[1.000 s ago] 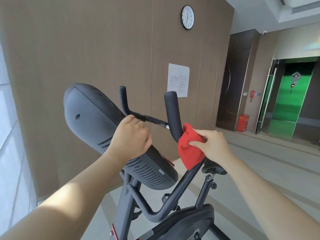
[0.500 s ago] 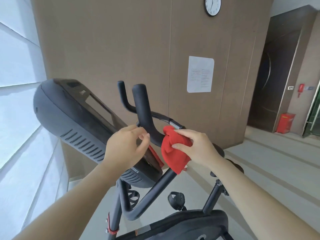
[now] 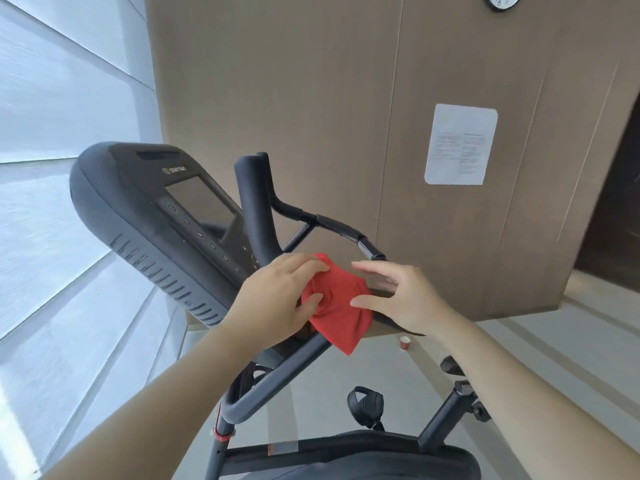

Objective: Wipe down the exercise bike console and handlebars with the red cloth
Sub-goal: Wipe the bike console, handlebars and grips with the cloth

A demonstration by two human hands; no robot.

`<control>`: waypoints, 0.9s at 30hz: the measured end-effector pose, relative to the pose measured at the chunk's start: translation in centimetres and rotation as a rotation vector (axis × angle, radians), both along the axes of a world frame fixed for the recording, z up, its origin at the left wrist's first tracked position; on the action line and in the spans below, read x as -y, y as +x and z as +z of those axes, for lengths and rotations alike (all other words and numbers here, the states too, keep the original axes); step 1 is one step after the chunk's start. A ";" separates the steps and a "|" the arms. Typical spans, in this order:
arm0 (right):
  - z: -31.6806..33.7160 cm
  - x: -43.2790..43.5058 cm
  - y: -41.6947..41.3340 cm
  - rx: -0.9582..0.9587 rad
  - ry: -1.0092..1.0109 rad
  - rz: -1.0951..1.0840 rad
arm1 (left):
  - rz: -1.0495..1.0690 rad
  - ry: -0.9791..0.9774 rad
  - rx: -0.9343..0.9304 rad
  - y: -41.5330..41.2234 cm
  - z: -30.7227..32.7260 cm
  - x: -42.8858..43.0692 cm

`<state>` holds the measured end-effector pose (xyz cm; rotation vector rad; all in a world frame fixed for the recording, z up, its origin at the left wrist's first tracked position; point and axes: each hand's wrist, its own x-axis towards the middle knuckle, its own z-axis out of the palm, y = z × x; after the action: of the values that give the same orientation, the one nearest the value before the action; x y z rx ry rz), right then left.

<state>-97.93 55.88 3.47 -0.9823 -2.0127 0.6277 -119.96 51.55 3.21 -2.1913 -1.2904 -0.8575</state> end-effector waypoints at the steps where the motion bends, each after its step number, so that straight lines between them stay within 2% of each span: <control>1: -0.1 -0.1 0.7 -0.016 0.002 -0.018 | 0.004 0.004 -0.013 0.3 0.3 0.0; 5: -1.0 -0.9 2.8 -0.067 -0.014 -0.076 | -0.014 0.011 -0.151 2.7 0.9 -0.3; 9: -1.5 -1.4 3.3 -0.107 -0.005 -0.060 | 0.029 -0.151 -0.156 4.3 0.8 -0.7; 13: -1.5 -1.6 3.0 -0.111 0.018 -0.034 | 0.122 -0.215 -0.241 4.2 1.3 -1.1; 17: -1.0 -1.8 2.5 -0.087 0.046 0.000 | 0.106 -0.174 -0.100 3.4 1.6 -0.6; 27: 0.9 -1.9 -4.0 -0.059 0.098 0.142 | 0.203 0.174 0.413 -3.4 6.5 2.8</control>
<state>-101.90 57.76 4.35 -0.7593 -2.0533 0.6197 -123.38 48.80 9.67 -1.7691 -1.5283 -1.3295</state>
